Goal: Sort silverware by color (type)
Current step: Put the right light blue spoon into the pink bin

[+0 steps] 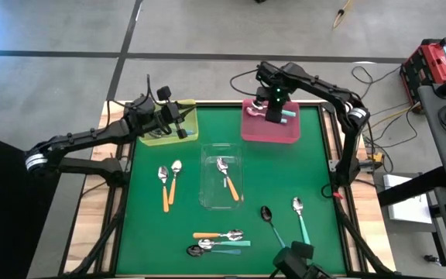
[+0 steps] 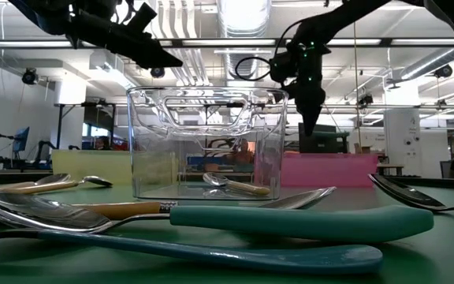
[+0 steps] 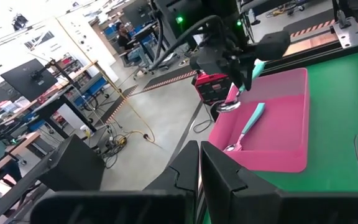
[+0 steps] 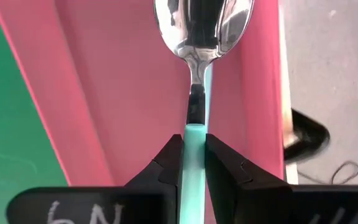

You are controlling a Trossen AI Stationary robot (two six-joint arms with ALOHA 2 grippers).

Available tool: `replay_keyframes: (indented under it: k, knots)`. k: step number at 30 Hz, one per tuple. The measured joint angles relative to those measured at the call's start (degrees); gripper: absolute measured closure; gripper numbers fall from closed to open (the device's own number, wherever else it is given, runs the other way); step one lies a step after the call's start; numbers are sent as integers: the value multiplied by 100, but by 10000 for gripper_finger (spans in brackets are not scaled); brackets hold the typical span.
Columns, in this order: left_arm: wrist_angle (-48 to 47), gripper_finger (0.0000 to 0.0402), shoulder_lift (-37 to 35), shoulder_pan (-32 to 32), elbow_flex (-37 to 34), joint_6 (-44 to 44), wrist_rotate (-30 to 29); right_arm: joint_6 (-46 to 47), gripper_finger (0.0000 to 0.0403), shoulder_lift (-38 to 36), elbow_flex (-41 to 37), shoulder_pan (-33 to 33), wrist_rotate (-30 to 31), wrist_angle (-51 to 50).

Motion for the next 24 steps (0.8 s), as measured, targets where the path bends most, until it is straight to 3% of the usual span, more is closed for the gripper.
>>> replay_keyframes:
  k: [24]
  knots:
    - [-14,401,0,0,-2,20,0,-267,367,0,-1486,18,-11,1608]
